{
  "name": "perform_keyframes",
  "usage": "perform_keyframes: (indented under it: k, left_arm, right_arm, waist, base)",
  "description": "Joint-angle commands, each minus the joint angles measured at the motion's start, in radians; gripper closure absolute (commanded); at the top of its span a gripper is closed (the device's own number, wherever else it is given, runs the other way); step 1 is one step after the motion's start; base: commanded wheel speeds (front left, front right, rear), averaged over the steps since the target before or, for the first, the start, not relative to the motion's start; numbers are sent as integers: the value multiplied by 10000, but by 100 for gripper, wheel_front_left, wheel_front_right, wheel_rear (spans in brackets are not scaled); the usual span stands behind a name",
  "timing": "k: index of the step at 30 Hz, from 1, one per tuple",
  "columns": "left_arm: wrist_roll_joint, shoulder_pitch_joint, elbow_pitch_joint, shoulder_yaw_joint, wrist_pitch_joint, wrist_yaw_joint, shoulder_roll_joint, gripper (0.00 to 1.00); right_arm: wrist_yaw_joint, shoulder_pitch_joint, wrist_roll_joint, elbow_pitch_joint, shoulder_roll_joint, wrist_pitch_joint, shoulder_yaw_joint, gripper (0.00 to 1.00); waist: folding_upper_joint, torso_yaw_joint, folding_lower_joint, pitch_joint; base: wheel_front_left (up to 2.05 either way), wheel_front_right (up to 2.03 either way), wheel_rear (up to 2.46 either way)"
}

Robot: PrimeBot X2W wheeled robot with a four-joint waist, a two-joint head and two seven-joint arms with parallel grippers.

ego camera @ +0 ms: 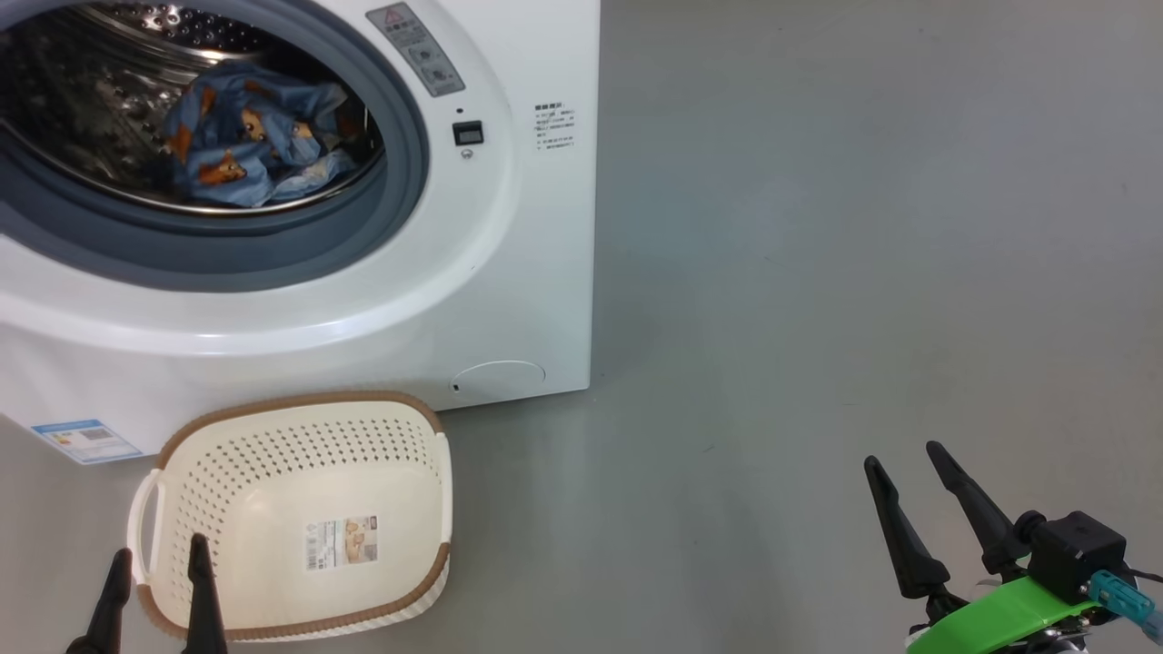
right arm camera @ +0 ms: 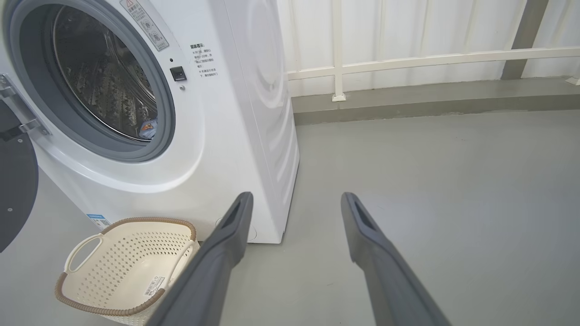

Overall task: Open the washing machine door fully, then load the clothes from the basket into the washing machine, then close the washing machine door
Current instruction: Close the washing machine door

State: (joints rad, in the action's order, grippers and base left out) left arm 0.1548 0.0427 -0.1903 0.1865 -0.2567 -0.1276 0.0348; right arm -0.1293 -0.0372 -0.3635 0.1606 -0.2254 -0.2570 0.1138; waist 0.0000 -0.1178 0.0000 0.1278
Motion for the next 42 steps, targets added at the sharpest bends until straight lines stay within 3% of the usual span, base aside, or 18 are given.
perform_keyframes:
  k: [1,9,16,42]
  left_arm:
    - [88,-72,305,242,-51,4,156,0]
    - [359,-55,352,121,-51,196,155,0]
    - [670,41,350,-38,-51,477,155,0]
    - [1889,335,240,-1180,-51,1473,154,0]
  right_arm:
    - [-14,60,-33,-216,-195,-48,189,0]
    - [-14,-1,-12,-209,-253,-48,369,0]
    - [-14,-177,-41,-131,-357,-48,789,0]
    - [-14,-1032,-288,304,-991,-48,2089,0]
  waist:
    - [0,35,0,-4]
    - [0,376,0,-104]
    - [0,1096,0,-153]
    - [0,5219,0,-193]
  base:
    - [0,0,0]
    - [0,0,0]
    - [0,0,0]
    - [0,0,0]
